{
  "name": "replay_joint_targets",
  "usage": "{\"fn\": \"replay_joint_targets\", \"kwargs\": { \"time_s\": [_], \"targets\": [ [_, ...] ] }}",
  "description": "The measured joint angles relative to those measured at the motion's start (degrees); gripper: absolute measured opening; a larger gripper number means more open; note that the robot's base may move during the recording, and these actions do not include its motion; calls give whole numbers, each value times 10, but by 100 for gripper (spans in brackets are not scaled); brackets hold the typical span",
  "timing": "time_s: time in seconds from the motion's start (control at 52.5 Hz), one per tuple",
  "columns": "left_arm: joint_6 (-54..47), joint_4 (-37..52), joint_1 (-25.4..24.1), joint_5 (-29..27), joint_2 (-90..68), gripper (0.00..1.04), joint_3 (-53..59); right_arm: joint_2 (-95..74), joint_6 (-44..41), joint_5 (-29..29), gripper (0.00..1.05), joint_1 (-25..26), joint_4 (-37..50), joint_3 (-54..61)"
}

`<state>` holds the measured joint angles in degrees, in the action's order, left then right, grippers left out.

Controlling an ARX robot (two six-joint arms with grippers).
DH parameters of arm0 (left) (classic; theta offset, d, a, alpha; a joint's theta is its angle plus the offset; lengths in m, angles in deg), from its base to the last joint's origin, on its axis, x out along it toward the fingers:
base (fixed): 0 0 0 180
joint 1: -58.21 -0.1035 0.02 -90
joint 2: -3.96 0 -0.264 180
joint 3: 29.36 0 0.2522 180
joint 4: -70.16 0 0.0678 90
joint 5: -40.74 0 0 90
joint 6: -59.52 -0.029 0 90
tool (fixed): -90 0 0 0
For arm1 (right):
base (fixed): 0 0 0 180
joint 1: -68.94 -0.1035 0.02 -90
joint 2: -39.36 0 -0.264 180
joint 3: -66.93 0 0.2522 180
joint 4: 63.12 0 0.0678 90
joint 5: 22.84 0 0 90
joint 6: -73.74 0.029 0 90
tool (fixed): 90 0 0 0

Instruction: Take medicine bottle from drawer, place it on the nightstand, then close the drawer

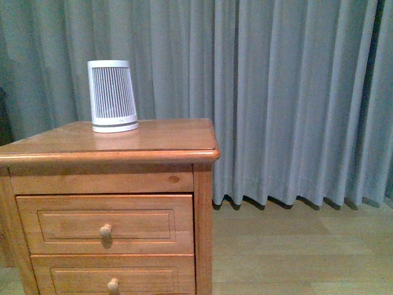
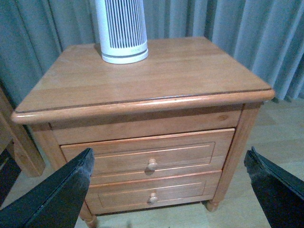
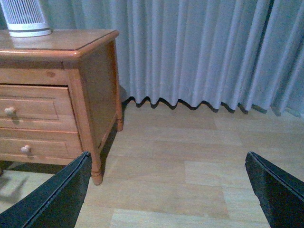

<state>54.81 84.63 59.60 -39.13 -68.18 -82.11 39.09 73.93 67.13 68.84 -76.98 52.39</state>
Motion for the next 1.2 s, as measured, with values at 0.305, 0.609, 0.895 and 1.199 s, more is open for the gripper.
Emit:
{"fn": "replay_joint_targets", "kwargs": {
  "time_s": [0.305,0.609,0.895,1.199],
  "targets": [
    [-15,166,37,-67,-374,98,-120,0,0,0,98,0,0,0],
    [-23,131,56,-84,-562,98,-285,0,0,0,98,0,0,0],
    [-9,62,64,-85,-624,98,-382,0,0,0,98,0,0,0],
    [33,0,48,-98,-659,98,-449,0,0,0,98,0,0,0]
  ]
}}
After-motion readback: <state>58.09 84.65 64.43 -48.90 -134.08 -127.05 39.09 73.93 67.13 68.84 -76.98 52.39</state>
